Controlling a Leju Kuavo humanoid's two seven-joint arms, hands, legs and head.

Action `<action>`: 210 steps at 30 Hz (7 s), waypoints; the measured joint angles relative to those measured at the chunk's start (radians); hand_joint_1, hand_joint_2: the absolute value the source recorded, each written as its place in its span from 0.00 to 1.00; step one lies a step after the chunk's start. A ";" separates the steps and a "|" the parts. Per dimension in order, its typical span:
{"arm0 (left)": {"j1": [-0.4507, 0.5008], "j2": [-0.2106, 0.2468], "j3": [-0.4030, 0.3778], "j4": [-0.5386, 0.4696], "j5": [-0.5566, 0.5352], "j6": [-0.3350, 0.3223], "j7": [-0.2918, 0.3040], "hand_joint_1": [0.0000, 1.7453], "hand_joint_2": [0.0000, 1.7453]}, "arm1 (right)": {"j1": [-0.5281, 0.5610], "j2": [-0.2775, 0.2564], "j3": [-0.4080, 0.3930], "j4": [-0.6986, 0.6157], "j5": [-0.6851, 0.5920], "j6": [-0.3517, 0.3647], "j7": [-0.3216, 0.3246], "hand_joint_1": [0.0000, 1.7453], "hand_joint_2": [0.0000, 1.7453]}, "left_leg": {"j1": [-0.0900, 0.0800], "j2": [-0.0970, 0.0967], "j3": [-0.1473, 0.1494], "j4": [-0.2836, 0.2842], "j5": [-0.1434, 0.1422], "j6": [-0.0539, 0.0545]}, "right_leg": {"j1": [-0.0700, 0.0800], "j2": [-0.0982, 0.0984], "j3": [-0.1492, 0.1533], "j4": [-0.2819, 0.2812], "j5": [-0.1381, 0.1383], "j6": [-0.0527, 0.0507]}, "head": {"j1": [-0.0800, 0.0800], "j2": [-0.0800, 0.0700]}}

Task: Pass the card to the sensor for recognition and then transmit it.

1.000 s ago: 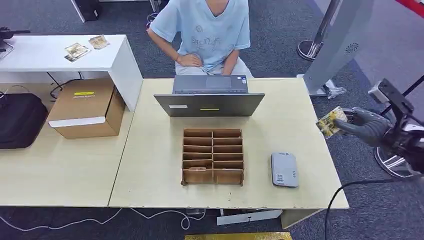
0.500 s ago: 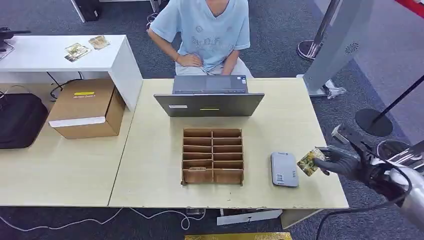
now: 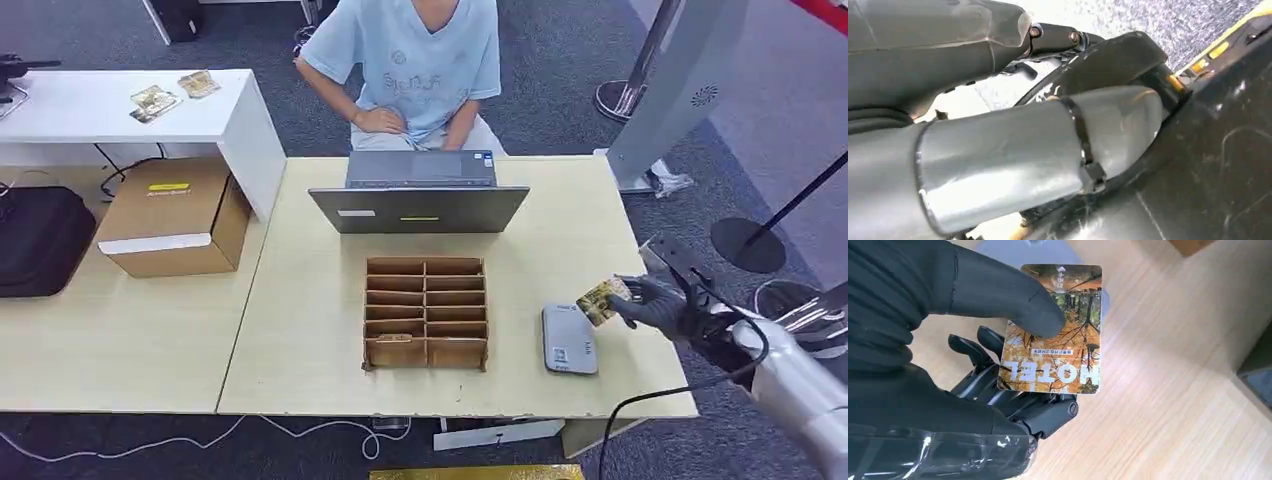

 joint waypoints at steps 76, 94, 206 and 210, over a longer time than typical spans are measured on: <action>0.008 -0.036 0.222 0.010 0.160 0.119 0.052 0.00 0.00 | -0.049 0.146 0.026 0.172 0.432 -0.057 -0.073 1.00 1.00 | 0.000 0.005 0.001 0.000 0.000 0.000 | 0.000 0.003 0.000 0.000 0.000 0.000 | 0.000 0.000; 0.014 -0.055 0.345 0.013 0.263 0.181 0.052 0.00 0.00 | -0.027 0.133 0.033 0.119 0.478 -0.057 -0.064 1.00 1.00 | 0.000 0.007 0.002 0.000 0.000 0.000 | 0.001 0.005 0.000 0.000 0.000 0.000 | 0.000 0.000; 0.022 -0.117 0.656 0.024 0.469 0.473 -0.071 0.00 0.00 | -0.604 0.868 -0.100 0.542 1.503 -0.595 0.068 1.00 1.00 | 0.001 0.011 0.003 0.000 0.001 -0.002 | 0.003 0.011 -0.002 0.002 0.002 -0.003 | 0.000 0.000; 0.021 -0.121 0.694 0.024 0.568 0.523 -0.164 0.00 0.00 | -0.604 0.859 -0.116 0.549 1.520 -0.595 0.073 1.00 1.00 | 0.001 0.012 0.003 0.000 0.001 -0.002 | 0.002 0.011 -0.002 0.002 0.002 -0.003 | 0.000 0.000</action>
